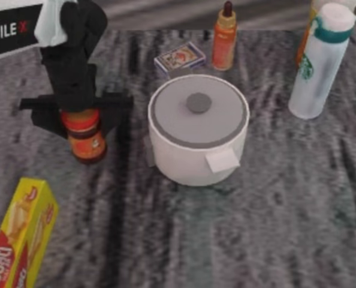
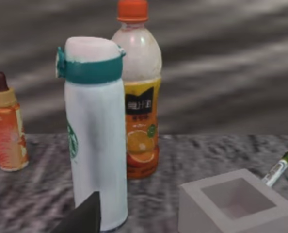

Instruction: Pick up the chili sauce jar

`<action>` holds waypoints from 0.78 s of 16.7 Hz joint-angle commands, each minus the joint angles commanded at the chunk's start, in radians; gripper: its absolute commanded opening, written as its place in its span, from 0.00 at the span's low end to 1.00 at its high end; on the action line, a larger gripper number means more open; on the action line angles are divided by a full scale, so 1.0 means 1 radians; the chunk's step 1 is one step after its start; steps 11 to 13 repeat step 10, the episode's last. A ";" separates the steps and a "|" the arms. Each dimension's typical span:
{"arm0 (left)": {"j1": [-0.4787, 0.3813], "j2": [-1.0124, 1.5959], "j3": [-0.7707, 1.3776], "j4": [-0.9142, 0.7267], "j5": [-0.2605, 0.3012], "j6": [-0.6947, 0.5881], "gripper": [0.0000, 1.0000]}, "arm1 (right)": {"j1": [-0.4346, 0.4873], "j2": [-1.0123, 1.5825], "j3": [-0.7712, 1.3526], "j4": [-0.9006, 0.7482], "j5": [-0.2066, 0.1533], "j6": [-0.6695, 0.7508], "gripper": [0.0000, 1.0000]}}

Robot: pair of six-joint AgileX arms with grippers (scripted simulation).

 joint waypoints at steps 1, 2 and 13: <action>0.000 0.000 0.000 0.000 0.000 0.000 0.75 | 0.000 0.000 0.000 0.000 0.000 0.000 1.00; 0.000 0.000 0.000 0.000 0.000 0.000 0.83 | 0.000 0.000 0.000 0.000 0.000 0.000 1.00; 0.000 0.000 0.000 0.000 0.000 0.000 1.00 | 0.000 0.000 0.000 0.000 0.000 0.000 1.00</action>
